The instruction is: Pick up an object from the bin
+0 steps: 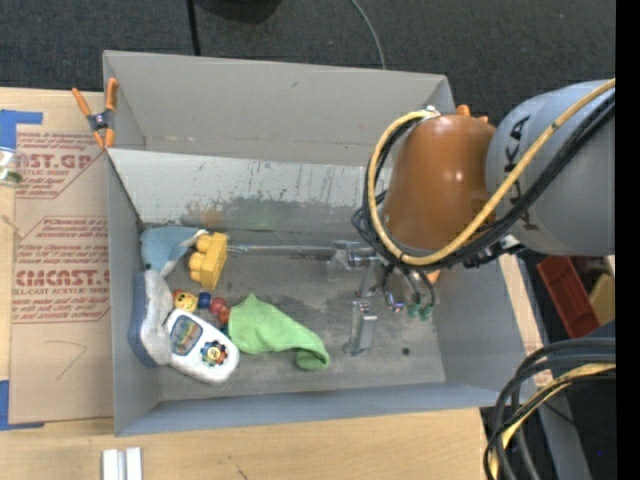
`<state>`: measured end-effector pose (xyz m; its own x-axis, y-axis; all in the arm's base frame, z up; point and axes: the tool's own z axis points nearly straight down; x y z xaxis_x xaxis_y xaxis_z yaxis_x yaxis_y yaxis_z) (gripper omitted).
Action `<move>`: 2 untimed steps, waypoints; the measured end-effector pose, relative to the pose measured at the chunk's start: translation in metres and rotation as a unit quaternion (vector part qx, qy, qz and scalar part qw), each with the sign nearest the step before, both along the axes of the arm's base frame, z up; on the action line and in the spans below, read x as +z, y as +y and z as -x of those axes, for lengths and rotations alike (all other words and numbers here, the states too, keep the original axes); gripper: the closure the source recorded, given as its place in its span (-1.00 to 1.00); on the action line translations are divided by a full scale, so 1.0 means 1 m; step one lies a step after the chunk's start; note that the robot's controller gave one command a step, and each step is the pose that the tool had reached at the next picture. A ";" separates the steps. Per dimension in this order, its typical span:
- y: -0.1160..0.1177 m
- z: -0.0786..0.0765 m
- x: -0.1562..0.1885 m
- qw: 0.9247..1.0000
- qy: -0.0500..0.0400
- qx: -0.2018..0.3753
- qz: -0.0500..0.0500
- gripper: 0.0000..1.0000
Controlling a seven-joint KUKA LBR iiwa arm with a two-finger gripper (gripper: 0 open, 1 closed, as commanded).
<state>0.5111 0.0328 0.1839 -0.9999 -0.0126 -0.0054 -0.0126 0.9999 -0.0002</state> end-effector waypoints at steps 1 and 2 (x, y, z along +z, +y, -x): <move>0.020 -0.007 -0.024 1.000 0.008 -0.005 -0.001 -1.00; 0.027 -0.002 -0.036 1.000 -0.004 -0.013 -0.001 -1.00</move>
Offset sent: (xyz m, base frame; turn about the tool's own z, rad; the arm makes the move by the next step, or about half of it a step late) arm -0.0168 0.0359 -0.0820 0.0416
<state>0.5133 0.0603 0.1476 -0.9998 0.0132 -0.0135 0.0132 0.9999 0.0021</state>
